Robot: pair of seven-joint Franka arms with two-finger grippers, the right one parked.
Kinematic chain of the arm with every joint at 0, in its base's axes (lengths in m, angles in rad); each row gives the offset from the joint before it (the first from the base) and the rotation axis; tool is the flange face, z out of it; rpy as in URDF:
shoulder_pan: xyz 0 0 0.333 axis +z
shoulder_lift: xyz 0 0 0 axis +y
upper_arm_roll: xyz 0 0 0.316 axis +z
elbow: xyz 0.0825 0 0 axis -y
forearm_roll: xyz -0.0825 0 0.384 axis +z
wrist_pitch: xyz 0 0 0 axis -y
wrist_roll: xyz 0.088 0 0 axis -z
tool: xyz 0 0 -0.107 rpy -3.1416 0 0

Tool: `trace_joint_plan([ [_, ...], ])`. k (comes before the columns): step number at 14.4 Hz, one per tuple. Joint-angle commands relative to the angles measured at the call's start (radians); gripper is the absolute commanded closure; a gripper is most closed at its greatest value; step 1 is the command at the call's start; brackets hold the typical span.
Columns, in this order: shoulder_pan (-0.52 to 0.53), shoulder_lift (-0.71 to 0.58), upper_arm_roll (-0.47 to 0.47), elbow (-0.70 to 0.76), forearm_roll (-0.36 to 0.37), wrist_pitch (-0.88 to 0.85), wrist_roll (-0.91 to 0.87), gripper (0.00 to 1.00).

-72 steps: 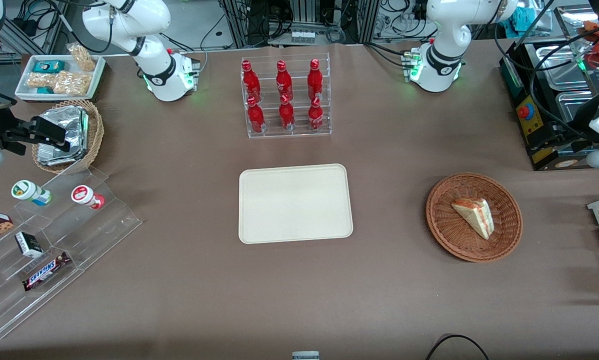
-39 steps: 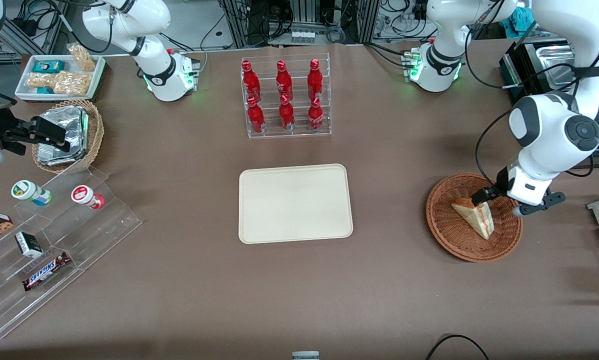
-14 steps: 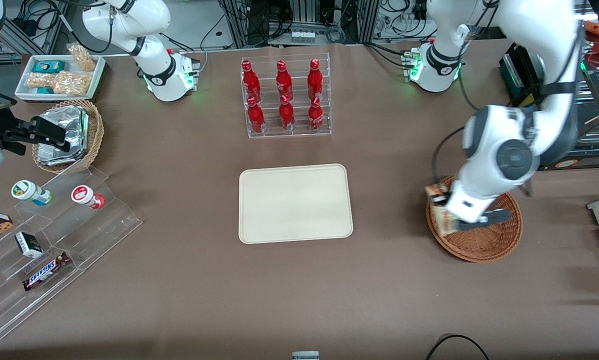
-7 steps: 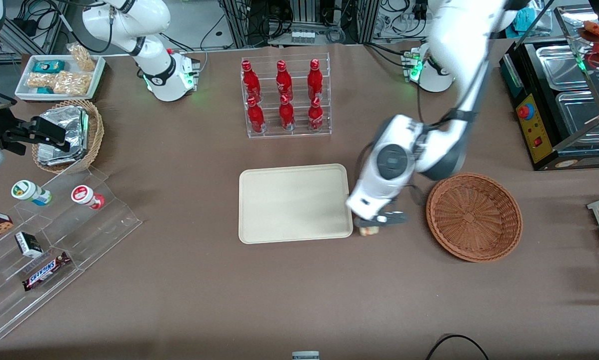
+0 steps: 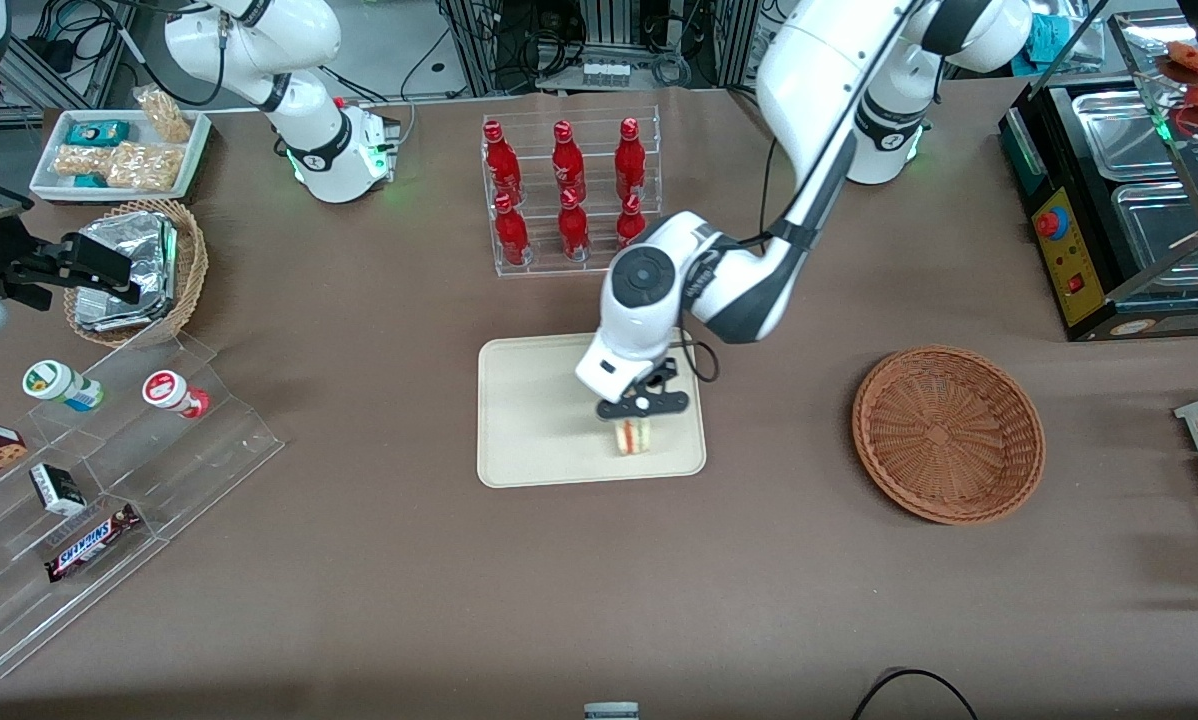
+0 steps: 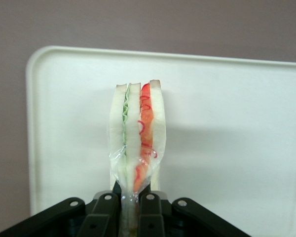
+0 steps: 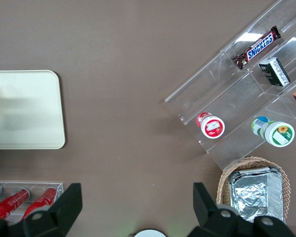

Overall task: Place sandwich from basket to tray
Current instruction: 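Carry the sandwich with the left gripper over the cream tray, then lower the sandwich onto the tray and open the left gripper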

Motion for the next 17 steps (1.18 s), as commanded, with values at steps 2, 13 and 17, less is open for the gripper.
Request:
trace_joint_plan([
  [2,-0.02,0.051,-0.037,0.028,-0.01,0.083,-0.027,0.97],
  [13,-0.006,-0.03,-0.036,0.014,-0.001,0.055,-0.076,0.0],
  [17,0.0,-0.186,0.012,0.003,0.002,-0.187,-0.03,0.0],
])
